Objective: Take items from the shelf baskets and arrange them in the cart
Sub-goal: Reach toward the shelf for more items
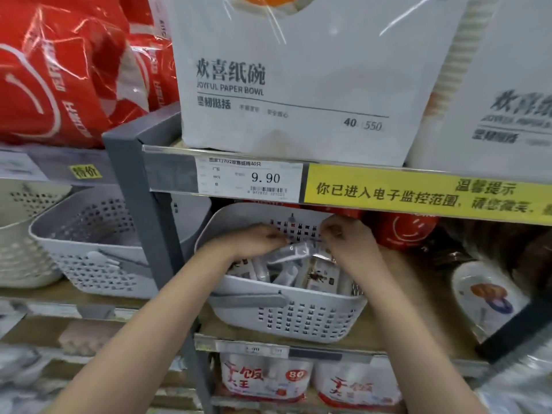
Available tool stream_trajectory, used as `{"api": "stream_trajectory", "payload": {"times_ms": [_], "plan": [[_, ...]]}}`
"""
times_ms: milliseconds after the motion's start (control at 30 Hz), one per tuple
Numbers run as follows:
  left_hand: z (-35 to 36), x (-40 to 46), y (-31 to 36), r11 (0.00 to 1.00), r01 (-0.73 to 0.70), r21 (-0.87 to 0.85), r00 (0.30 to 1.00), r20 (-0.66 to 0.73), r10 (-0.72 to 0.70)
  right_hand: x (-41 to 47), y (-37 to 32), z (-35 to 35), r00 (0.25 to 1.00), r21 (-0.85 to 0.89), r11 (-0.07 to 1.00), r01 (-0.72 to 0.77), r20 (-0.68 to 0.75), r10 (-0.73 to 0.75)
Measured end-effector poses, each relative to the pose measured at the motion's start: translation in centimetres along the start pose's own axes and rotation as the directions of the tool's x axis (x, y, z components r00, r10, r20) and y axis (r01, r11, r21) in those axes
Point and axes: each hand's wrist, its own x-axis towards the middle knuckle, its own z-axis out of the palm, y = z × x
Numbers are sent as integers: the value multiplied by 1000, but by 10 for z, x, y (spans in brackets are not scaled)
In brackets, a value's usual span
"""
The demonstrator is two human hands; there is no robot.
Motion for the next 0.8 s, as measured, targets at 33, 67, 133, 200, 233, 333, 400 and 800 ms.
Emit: {"api": "stream_trajectory", "payload": {"times_ms": [33,67,133,200,233,333,400,800], "plan": [[1,-1,-1,1000,7,-18,999,42,-6,3,2,2,999,34,999,-26,23,25],[1,-2,-2,999,11,-50,998,64,-7,5,4,4,998,57,997,-44,49,41],[0,-7,-2,997,7,-79,997,71,-1,7,7,6,996,16,1000,-13,88,12],[-3,-8,-1,997,-10,-73,1000,28,13,10,6,7,994,-47,998,50,104,-45],[-4,-7,-2,995,-15,-100,1000,-8,14,10,6,7,992,-61,996,66,108,-59],[-8,-8,-2,958,-75,-278,988,-147,35,10,9,9,993,-54,998,13,117,-7],[-11,-10,-4,940,-152,-304,953,-299,58,11,10,9,988,-18,998,-65,137,67],[-18,-13,-12,811,-260,-524,816,-568,-105,8,-10,31,608,-170,871,461,775,-171]]}}
